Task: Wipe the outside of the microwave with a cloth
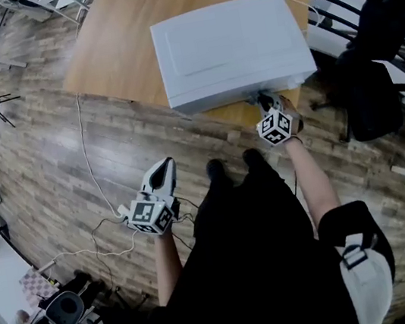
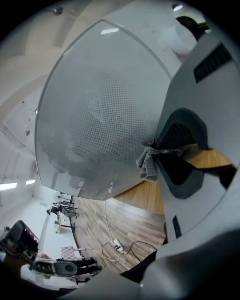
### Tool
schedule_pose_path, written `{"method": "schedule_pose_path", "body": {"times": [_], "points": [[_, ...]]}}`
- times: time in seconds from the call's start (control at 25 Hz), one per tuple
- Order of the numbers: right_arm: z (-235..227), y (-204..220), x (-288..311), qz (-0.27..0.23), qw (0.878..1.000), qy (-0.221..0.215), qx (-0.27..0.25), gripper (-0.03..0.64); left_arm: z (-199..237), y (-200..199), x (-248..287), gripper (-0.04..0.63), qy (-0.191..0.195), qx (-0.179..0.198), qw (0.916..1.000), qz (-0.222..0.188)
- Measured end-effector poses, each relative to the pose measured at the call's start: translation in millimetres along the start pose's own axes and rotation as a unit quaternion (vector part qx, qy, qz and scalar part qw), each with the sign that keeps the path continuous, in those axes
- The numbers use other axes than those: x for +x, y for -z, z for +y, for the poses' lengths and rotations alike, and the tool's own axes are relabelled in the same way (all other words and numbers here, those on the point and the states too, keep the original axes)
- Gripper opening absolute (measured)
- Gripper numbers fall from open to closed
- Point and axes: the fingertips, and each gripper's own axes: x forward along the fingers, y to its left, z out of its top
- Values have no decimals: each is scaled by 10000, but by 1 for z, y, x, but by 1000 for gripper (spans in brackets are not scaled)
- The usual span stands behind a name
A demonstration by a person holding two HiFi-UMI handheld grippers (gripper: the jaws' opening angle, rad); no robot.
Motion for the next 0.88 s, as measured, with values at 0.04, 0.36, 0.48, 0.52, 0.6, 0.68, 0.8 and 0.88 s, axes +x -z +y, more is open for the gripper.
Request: {"method": "schedule_pose_path", "body": {"times": [0.04,0.36,0.48,0.52,0.6,0.68,0.8,0.88], "points": [[-3,4,-1,5,10000,-5,-11,32,-3,1,1,3,-30,-22,10000,4],[-20,28,-5,-5,10000,-23,-1,32,-28,10,9,3,-160,-63,9998,-123],[-26,34,-6,-30,10000,-60,-65,32,-37,14,13,3,-211,-95,9996,-159],[-26,36,-6,-39,9999,-73,-74,32,-40,16,14,3,-229,-113,9995,-168],[-28,41,-6,-51,9999,-84,-55,32,-44,20,14,3,-271,-144,9994,-179],[-28,46,-7,-39,9999,-96,4,32,-48,24,12,3,-320,-166,9992,-176],[-32,51,-8,-15,10000,-83,49,32,-51,29,9,3,-392,-197,9989,-171],[-35,51,-9,-25,10000,-47,36,32,-51,30,9,3,-422,-188,9988,-173]]}}
